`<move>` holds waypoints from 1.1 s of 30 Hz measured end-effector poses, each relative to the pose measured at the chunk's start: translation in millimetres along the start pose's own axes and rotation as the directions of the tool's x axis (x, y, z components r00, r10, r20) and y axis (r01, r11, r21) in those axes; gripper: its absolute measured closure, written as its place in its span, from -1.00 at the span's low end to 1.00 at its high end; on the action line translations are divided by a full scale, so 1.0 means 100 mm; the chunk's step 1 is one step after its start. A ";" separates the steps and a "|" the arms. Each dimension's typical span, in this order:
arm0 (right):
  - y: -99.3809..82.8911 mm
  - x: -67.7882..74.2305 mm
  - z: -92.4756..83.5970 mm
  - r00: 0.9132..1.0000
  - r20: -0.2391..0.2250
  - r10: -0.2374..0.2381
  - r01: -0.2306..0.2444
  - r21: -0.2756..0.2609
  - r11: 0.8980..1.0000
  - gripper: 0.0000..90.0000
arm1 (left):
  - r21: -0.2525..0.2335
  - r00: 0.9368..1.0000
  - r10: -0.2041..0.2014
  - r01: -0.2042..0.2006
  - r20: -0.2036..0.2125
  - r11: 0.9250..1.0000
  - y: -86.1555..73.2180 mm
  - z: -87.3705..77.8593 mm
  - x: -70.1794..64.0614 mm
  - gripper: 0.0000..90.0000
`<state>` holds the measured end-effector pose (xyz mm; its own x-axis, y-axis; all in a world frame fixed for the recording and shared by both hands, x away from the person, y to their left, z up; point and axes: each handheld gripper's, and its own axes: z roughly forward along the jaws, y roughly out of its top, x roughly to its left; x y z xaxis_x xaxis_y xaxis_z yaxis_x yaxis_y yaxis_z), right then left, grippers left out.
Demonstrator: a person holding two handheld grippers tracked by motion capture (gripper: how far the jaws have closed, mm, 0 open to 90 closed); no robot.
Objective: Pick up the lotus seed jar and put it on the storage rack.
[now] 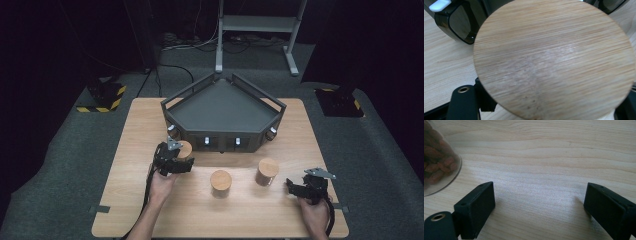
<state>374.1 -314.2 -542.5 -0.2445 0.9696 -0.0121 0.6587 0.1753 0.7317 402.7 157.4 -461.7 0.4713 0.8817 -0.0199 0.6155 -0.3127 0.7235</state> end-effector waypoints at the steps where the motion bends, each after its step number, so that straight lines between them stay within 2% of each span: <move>1: 0.00 0.00 0.00 1.000 0.000 0.000 0.000 0.000 1.000 -0.78 | 0.000 1.000 -0.003 0.003 0.010 1.000 0.02 -0.01 0.00 -0.43; 8: 0.00 0.00 0.00 1.000 0.000 0.000 0.000 0.000 1.000 -0.78 | 0.002 0.999 0.022 -0.022 0.040 1.000 0.11 -0.08 -0.03 -0.43; 17: 0.00 0.00 0.00 1.000 0.000 0.000 0.000 0.000 1.000 -0.78 | -0.002 0.997 0.033 -0.033 0.065 0.999 0.26 -0.19 -0.04 -0.43; 23: 0.00 0.00 0.00 1.000 0.000 0.000 0.000 0.000 1.000 -0.78 | -0.011 0.996 0.027 -0.027 0.081 1.000 0.35 -0.27 -0.04 -0.43; 28: 0.00 0.00 0.00 1.000 0.000 0.000 0.000 0.000 1.000 -0.78 | -0.010 0.997 0.024 -0.024 0.072 1.000 0.45 -0.34 -0.05 -0.43; 33: 0.00 0.00 0.00 1.000 0.000 0.000 0.000 0.000 1.000 -0.78 | -0.021 0.995 0.018 -0.016 0.094 1.000 0.58 -0.40 -0.08 -0.43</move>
<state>374.1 -314.2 -542.6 -0.2445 0.9696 -0.0120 0.6588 0.1752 0.7317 409.5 146.5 -392.1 0.5392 0.8391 -0.0714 0.5945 -0.3192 0.7380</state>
